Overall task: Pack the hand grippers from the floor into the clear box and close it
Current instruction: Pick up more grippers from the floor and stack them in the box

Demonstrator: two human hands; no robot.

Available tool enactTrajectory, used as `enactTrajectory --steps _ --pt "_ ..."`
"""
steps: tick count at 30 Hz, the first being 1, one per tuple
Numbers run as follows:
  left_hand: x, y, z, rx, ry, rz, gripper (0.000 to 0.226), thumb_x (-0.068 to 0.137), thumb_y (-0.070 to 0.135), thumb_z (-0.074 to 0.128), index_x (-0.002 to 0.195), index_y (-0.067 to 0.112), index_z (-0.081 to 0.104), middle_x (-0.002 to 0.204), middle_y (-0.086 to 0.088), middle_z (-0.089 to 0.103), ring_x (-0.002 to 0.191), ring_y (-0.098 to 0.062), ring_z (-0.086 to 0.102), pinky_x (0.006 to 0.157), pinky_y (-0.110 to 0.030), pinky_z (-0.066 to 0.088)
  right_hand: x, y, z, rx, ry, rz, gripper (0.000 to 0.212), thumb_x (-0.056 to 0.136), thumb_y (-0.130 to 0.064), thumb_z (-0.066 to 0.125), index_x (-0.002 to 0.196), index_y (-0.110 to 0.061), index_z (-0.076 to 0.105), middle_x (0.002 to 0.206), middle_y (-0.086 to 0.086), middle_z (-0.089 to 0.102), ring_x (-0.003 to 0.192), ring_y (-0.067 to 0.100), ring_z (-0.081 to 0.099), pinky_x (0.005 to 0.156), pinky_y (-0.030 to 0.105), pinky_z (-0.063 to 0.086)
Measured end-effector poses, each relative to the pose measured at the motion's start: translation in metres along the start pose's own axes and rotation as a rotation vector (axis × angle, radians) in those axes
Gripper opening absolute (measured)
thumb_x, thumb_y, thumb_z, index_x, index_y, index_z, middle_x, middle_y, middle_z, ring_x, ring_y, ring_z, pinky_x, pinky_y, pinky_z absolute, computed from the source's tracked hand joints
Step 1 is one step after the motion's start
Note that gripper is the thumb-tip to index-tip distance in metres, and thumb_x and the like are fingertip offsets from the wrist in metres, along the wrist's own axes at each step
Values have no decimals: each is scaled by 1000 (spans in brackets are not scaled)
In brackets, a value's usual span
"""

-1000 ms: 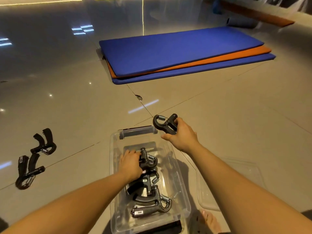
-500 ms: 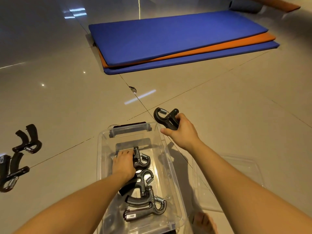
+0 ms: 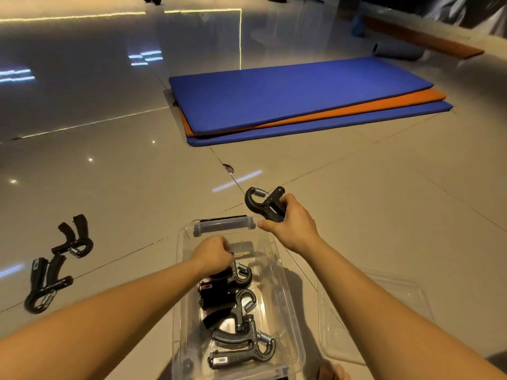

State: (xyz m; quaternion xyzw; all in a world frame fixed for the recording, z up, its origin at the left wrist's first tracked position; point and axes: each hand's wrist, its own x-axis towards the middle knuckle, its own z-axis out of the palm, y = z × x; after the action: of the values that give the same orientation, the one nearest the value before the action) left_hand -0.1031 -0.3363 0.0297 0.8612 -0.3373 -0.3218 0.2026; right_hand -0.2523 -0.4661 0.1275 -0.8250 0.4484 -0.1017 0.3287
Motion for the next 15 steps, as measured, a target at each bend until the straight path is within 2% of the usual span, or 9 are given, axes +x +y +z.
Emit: enactTrajectory --steps 2,4,6,10,15 --pt "-12 19 -39 -316 29 28 5 90 14 71 92 17 74 91 -2 73 88 -19 68 76 -31 56 -6 -14 -5 -51 30 -37 68 74 -53 82 125 -24 49 123 -6 64 113 24 61 97 46 46" --pt "-31 35 -77 -589 112 73 11 91 10 68 95 15 77 92 -5 77 91 -22 71 69 -27 56 -13 -28 -12 -93 58 -73 66 74 -53 82 125 -25 49 124 -7 64 115 23 59 97 46 45" --pt "-54 48 -109 -791 147 124 15 93 13 63 101 14 76 94 -3 78 94 -20 74 68 -25 56 -20 -43 -17 -114 81 -98 67 75 -53 81 126 -25 49 126 -6 63 116 23 59 98 47 45" --pt "-93 67 -138 -888 133 190 23 93 35 70 109 19 73 97 -1 79 91 -15 76 78 -31 60 -35 -74 -23 -178 89 -173 65 75 -55 81 125 -27 49 124 -7 63 114 22 59 96 47 47" --pt "-115 73 -149 -943 257 141 18 88 16 76 104 14 70 93 -7 77 80 -20 77 69 -29 60 -57 -99 -30 -278 107 -252 69 74 -61 79 125 -27 49 122 -6 62 110 20 59 93 46 53"
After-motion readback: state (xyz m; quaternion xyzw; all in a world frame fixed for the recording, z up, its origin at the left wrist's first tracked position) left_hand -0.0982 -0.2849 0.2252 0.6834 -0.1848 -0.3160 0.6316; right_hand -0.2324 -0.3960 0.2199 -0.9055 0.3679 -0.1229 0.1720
